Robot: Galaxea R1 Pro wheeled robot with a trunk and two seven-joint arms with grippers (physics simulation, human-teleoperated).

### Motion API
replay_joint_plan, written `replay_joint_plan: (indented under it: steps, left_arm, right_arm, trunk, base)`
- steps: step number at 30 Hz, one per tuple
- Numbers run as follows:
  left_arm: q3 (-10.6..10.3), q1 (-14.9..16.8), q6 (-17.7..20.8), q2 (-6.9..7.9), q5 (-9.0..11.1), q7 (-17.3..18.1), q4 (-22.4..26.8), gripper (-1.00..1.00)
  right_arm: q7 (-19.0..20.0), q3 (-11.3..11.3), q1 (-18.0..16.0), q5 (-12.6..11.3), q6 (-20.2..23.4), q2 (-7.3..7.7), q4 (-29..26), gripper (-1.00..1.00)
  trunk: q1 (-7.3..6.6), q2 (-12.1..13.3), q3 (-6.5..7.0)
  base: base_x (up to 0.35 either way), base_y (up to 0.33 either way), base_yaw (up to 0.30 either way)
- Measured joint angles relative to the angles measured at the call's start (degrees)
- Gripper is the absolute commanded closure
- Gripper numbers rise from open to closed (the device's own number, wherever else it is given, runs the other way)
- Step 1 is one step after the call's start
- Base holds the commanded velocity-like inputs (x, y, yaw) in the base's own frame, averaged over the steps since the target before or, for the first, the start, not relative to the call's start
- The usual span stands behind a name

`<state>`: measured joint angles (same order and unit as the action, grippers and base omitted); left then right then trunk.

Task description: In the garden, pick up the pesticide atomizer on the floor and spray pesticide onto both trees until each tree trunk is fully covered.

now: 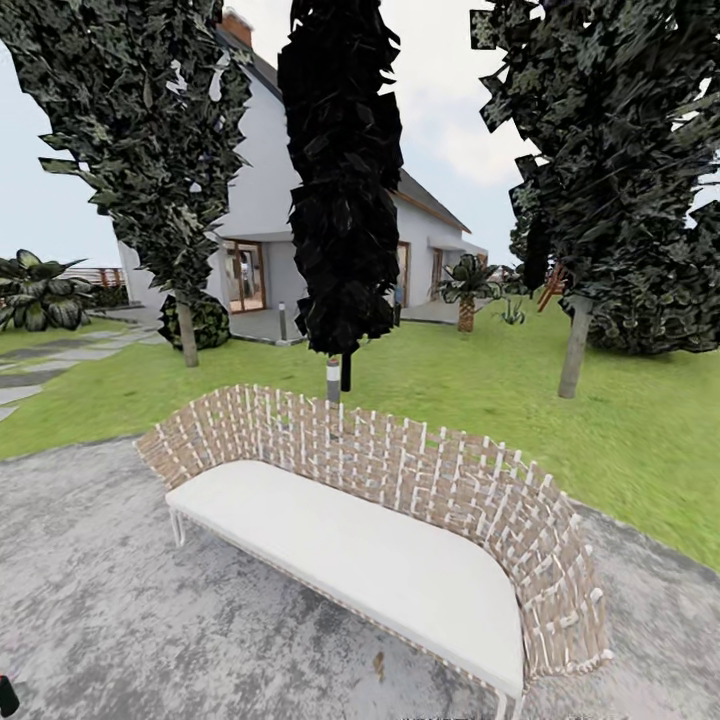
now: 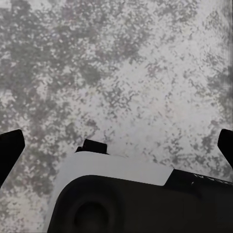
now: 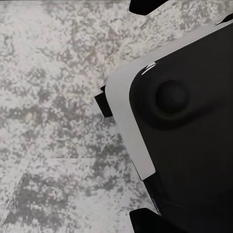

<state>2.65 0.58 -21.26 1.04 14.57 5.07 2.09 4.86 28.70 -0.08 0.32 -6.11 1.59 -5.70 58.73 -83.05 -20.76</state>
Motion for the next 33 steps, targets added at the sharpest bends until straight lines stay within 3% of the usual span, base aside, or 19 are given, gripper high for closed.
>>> replay_joint_plan:
  steps: [33]
  left_arm:
    - [0.0,0.0,0.0,0.00,0.0,0.0,0.0,-1.00]
  right_arm:
    - [0.0,0.1,0.0,-0.1,-0.1,0.00,-0.1,-1.00]
  trunk:
    - [0.00,0.0,0.00]
  base:
    - [0.000,0.000,-0.285]
